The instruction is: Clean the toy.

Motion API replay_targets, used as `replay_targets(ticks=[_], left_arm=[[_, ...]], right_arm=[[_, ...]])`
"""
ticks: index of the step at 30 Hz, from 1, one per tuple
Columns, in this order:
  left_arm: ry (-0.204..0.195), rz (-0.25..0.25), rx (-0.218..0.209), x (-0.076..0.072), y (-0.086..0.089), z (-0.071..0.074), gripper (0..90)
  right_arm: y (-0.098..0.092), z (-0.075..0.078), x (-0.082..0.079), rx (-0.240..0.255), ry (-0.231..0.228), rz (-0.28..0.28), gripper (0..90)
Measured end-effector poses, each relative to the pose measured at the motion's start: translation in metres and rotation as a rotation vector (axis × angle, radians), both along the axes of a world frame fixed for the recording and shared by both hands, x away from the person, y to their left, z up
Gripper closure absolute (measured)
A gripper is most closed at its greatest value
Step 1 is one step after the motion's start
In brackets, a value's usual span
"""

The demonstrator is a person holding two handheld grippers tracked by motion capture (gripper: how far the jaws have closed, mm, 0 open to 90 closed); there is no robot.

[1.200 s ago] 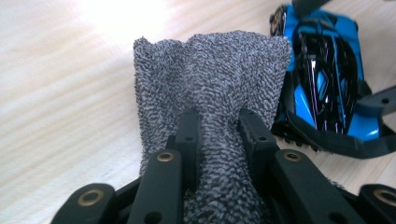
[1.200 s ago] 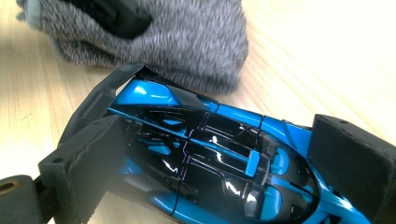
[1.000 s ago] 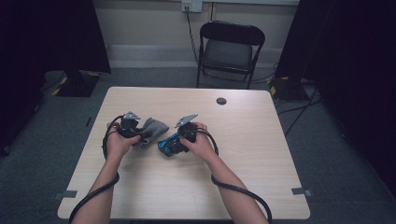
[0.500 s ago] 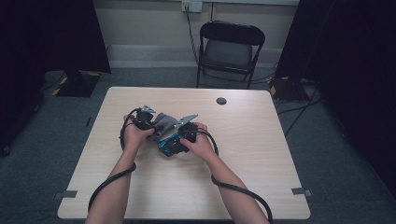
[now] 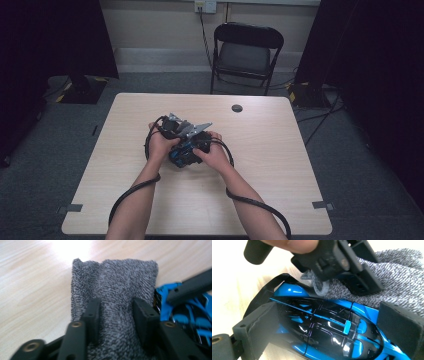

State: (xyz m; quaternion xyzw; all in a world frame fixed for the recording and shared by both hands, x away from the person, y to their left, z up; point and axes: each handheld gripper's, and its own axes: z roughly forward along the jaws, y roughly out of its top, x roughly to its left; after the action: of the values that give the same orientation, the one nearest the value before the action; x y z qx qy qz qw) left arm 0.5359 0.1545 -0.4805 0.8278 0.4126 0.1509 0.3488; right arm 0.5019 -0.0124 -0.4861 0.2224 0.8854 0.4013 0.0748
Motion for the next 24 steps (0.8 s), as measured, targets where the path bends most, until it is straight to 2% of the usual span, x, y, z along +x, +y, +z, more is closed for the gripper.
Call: replay_targets(ticks=[2, 5, 7, 11, 14, 17, 19, 24], left_arm=[[-0.001, 0.038, -0.035, 0.001, -0.001, -0.001, 54.1], [-0.008, 0.06, -0.043, 0.003, 0.0, -0.002, 51.8], [0.004, 0.074, -0.061, 0.004, -0.001, -0.005, 50.9], [0.013, 0.06, -0.064, 0.004, -0.002, -0.007, 55.5], [0.031, 0.036, -0.091, 0.003, -0.004, -0.008, 65.0], [0.03, -0.013, -0.055, 0.002, -0.009, -0.006, 69.5], [0.024, -0.025, -0.047, 0.0, -0.012, -0.006, 71.3], [0.038, -0.043, -0.034, -0.002, -0.011, -0.003, 73.1]], right_arm=[[0.0, 0.0, 0.0, 0.0, 0.0, -0.001, 3.0], [0.0, 0.0, 0.0, -0.001, 0.0, 0.0, 3.0], [0.0, 0.0, 0.0, -0.002, 0.001, 0.0, 3.0], [0.0, 0.0, 0.0, -0.001, 0.002, 0.0, 3.0], [0.0, 0.0, 0.0, -0.001, 0.001, -0.001, 3.0], [0.0, 0.0, 0.0, 0.0, 0.0, -0.001, 3.0], [0.0, 0.0, 0.0, -0.001, 0.0, -0.002, 3.0], [0.0, 0.0, 0.0, 0.001, 0.002, -0.003, 2.9]])
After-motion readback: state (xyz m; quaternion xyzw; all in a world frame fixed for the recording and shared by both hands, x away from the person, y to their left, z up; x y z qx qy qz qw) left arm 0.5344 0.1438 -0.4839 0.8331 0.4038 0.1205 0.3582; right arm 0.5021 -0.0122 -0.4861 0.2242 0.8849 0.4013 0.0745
